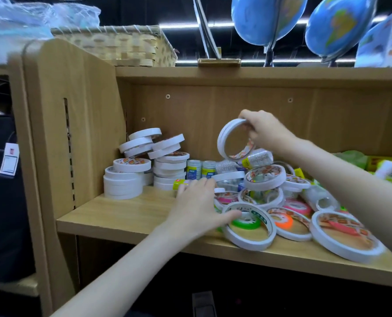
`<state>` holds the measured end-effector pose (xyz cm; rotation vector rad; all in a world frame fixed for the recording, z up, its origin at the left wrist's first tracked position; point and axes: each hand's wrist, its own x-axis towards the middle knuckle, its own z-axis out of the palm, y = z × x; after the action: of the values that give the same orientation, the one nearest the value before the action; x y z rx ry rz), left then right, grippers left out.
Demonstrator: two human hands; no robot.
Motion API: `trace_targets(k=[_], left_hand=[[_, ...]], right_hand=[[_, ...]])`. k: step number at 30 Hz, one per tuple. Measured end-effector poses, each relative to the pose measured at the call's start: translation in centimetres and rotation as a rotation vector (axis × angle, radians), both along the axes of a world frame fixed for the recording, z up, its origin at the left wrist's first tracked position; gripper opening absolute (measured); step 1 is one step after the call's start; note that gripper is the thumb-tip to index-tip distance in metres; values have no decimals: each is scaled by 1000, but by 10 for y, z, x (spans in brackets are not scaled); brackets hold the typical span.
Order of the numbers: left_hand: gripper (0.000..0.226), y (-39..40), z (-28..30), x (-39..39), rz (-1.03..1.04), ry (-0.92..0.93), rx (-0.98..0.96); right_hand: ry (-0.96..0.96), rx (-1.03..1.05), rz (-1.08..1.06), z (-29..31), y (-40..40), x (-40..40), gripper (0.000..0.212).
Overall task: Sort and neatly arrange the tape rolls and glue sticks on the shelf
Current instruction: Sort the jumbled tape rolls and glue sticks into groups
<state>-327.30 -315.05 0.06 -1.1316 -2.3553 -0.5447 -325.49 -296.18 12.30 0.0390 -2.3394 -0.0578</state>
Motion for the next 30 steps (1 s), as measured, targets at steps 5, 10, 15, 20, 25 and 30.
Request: trace_targets(k=[5,10,15,20,25,30], left_hand=[[28,8,8,-7,1,-19,-84],[10,6,13,-18,-16,-71,4],[11,6,23,-28,-55,-301,61],[20,-2,32,-28,-128,-499,230],[38,-7,34,-37,-128,-730,389],[41,-15,38,-46,-177,-871,478]], right_hand=[[-349,43,-74,14,20,46,9],[-648,84,-116,-1,21,63,17],[-836,173,-244,-28,21,50,38],[-664,253,-235,-17,16,48,13],[-404,96,-136,8,10,43,28],[-276,-14,-155,16,-7,32,7]])
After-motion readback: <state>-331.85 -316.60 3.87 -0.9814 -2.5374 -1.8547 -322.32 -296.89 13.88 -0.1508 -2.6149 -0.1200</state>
